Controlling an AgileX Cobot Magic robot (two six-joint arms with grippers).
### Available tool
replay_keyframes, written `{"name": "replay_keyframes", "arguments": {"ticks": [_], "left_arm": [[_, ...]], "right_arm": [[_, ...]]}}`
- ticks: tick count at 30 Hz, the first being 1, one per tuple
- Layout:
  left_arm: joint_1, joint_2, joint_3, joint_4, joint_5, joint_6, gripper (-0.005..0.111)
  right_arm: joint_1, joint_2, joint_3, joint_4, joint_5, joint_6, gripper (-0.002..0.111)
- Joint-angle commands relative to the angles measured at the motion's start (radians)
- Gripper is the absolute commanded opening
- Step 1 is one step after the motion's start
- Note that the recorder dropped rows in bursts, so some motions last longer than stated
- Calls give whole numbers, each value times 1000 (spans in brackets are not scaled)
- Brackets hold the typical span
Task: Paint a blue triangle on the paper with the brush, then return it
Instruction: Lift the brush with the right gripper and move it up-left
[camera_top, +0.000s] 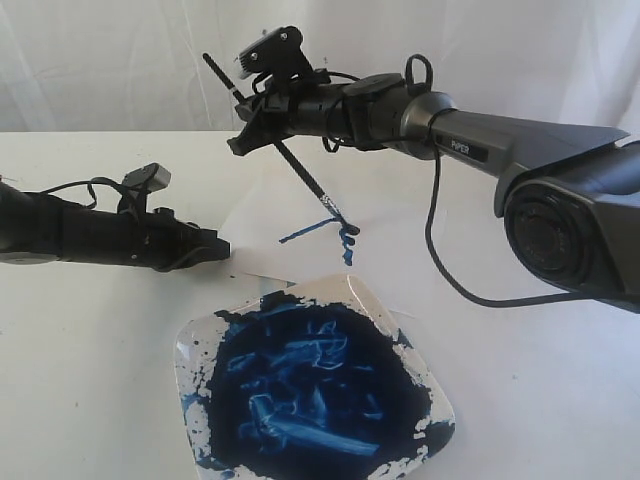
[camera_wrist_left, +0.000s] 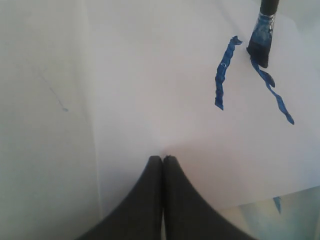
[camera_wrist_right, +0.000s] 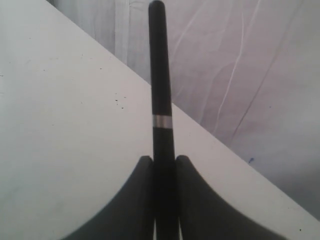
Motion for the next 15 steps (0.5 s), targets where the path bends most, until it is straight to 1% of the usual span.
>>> {"name": "replay_keyframes", "arguments": {"ticks": [1,6,7,15], "left_arm": [[-6,4,-2,11,-9,3,0],[-6,4,-2,11,-9,3,0],[-6,4,-2,11,-9,3,0],[-6,4,-2,11,-9,3,0]], "right_arm": [[-5,2,-9,12,-1,-11,0],[-5,2,-37,41,-1,-22,0],[-5,2,-39,68,-1,-72,0],[-5,25,-39,292,14,-269,0]]}}
